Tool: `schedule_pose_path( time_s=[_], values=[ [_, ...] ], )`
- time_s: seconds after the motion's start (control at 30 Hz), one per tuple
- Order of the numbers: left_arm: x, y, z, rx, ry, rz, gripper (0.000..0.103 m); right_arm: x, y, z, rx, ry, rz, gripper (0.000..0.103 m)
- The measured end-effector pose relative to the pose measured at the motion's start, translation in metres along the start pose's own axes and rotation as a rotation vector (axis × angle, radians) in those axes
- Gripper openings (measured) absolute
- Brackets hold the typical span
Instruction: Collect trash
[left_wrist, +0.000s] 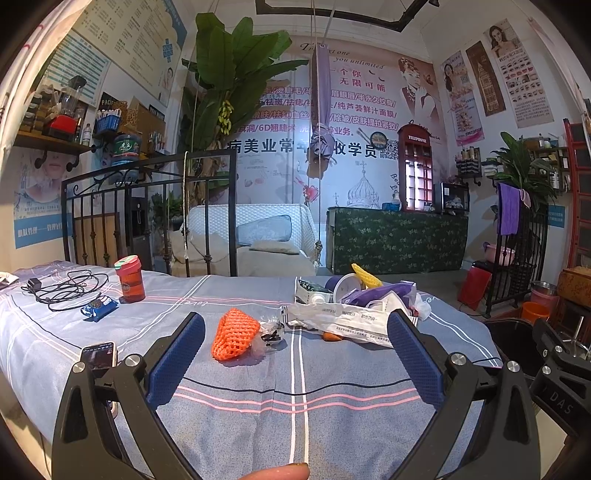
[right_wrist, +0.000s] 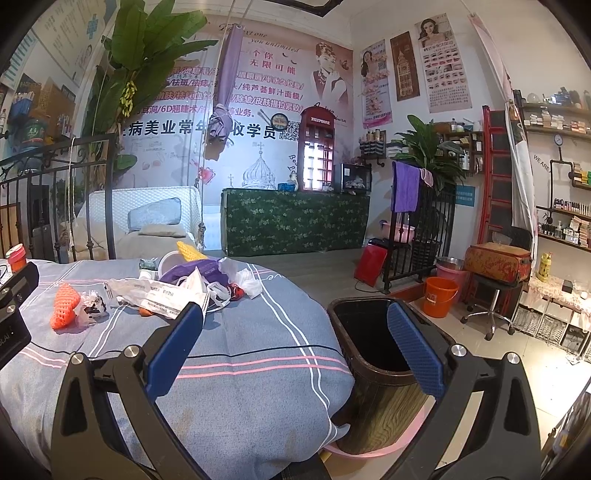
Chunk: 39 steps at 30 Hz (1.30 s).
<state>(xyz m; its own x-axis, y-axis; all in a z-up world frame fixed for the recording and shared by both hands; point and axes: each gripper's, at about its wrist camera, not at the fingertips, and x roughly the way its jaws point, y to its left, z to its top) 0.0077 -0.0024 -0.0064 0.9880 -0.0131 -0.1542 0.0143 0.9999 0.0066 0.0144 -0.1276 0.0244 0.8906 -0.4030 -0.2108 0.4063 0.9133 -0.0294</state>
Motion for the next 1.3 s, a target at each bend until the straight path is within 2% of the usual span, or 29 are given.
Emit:
schedule_pose_path(
  time_s=[0.7, 0.83, 0.93, 1.13, 1.3],
  values=[
    [0.004, 0.0, -0.006, 0.0, 0.01, -0.003, 0.098, 0.0, 0.0, -0.003, -0.002, 0.016, 0.003, 0.098],
    [0.013, 0.004, -0.017, 0.0, 0.041, -0.013, 0.098, 0.007, 0.0, -0.003, -0.003, 0.04, 0.022, 0.098],
    [0.023, 0.007, -0.021, -0.002, 0.085, -0.002, 0.098, 0.018, 0.005, -0.005, -0.03, 0.075, 0.068, 0.098],
    [0.041, 0.016, -0.024, -0.019, 0.176, -0.011, 0.098, 0.048, 0.031, -0.015, -0.176, 0.213, 0.253, 0.098],
    [0.061, 0.023, -0.029, 0.004, 0.272, -0.004, 0.098, 0.069, 0.054, -0.023, -0.285, 0.285, 0.328, 0.098]
  ],
)
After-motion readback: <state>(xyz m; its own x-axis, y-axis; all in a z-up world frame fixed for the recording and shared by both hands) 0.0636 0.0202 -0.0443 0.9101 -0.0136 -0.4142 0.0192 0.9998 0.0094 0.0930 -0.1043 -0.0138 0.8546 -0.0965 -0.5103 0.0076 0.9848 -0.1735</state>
